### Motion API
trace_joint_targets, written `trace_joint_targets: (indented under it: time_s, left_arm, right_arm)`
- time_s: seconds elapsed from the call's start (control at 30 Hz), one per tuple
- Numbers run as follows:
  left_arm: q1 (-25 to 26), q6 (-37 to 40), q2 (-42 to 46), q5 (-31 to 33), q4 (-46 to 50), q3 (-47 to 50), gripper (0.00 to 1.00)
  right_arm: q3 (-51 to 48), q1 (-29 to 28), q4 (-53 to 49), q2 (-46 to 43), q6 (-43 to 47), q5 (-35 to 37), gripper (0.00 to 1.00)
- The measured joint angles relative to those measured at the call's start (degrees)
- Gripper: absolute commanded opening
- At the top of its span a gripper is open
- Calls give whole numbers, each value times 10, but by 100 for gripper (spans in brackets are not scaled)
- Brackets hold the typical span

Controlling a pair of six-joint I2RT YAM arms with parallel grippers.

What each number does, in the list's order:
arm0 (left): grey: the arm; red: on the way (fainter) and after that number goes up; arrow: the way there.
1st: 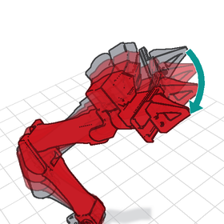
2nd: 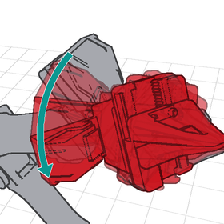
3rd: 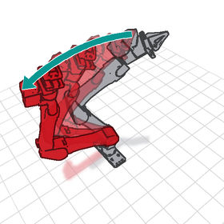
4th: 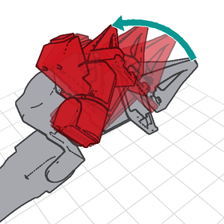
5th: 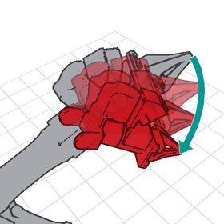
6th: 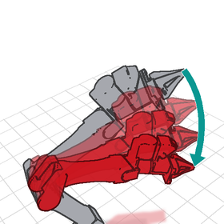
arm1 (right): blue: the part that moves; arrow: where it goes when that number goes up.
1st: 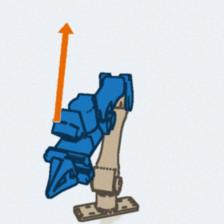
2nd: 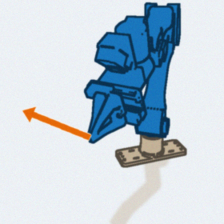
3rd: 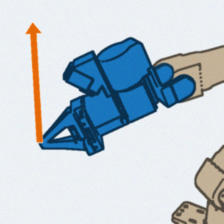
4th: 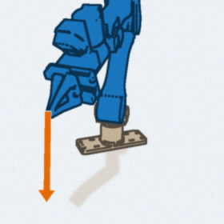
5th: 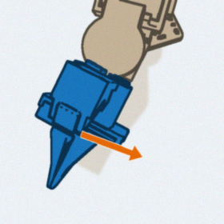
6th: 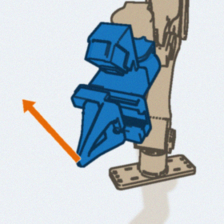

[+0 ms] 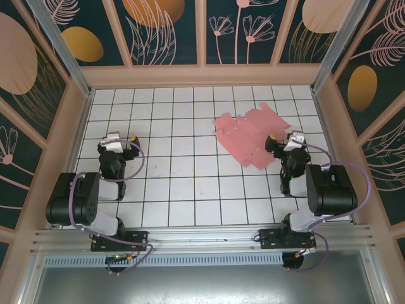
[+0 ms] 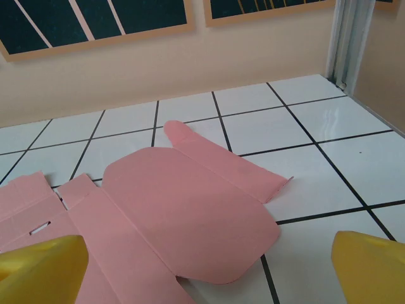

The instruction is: Fold the paper box

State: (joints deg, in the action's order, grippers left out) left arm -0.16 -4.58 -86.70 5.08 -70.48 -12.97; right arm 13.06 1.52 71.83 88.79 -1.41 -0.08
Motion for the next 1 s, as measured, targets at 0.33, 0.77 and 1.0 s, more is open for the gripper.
trace_joint_targets:
  time_s: [0.33, 0.77, 1.0]
  left_arm:
    - [0, 0, 0, 0, 0, 0, 99]
    - [0, 0, 0, 0, 0, 0, 99]
    - [0, 0, 25, 3, 34, -8, 99]
  right_arm:
    - [0, 0, 0, 0, 0, 0, 99]
    - [0, 0, 0, 0, 0, 0, 99]
    - [-21, 0, 32, 0, 0, 0, 99]
